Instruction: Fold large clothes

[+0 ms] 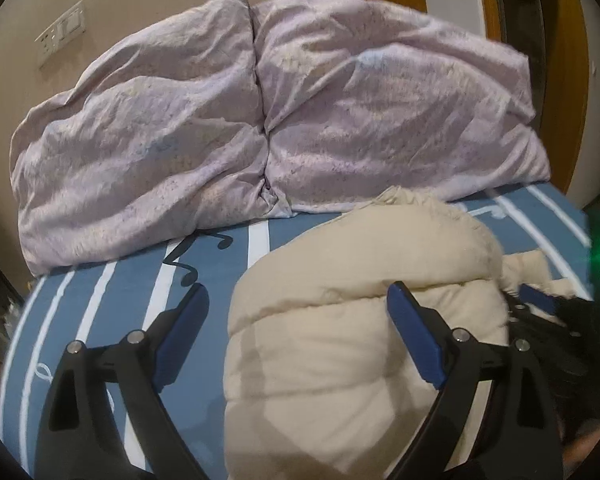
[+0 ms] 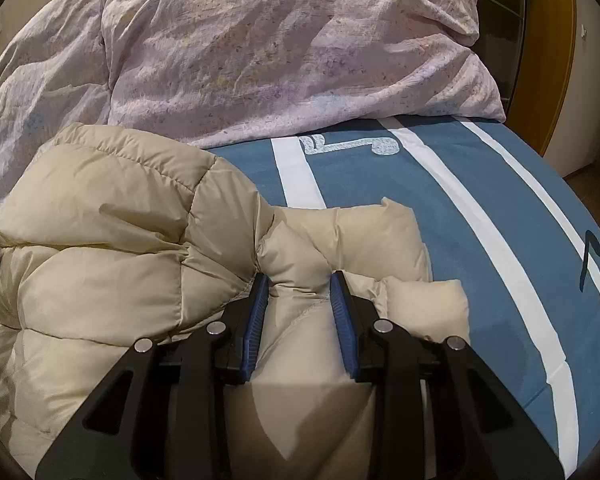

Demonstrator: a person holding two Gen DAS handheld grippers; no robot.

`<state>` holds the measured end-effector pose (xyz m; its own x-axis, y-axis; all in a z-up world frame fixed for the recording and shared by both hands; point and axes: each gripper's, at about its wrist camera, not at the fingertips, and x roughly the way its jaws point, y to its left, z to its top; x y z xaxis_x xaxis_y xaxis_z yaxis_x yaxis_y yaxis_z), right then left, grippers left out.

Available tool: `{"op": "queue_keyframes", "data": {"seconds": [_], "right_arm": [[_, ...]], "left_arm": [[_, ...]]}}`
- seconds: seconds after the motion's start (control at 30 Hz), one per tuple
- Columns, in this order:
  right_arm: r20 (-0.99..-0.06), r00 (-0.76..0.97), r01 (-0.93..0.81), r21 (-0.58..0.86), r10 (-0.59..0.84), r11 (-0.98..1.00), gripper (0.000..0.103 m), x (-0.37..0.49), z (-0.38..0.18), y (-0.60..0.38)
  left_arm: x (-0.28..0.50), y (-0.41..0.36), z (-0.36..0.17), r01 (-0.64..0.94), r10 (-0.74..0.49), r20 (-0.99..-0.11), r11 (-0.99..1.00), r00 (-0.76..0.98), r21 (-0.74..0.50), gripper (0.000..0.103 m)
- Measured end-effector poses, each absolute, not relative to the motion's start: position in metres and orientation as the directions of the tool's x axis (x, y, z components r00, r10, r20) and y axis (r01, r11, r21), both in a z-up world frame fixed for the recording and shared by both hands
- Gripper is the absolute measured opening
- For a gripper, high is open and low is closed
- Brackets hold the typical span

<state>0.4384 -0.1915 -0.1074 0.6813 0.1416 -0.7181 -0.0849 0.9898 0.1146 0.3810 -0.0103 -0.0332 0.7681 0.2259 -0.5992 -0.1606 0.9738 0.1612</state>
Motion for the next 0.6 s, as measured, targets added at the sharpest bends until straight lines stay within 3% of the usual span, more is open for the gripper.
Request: {"op": "queue_keyframes", "data": {"seconds": [0.07, 0.2, 0.6], "right_arm": [[-0.715, 0.683, -0.085, 0.125, 0.149, 0.989, 0.034, 0.438, -0.107, -0.193], [-0.713, 0.685, -0.083, 0.130, 0.151, 0.988, 0.034, 0.438, -0.108, -0.194], [-0.718, 0.685, -0.074, 0.098, 0.121, 0.992, 0.035, 0.439, -0.107, -0.189]], "left_arm": [[0.390, -0.011, -0.049, -0.162, 0.244, -0.621, 0.969, 0.745, 0.187, 0.092], [0.396, -0.004, -0.067, -0.160, 0.201, -0.643, 0.979, 0.739, 0.123, 0.093], [0.405, -0.007, -0.084, -0.186, 0.258, -0.661, 0.966, 0.705, 0.178, 0.098]]}}
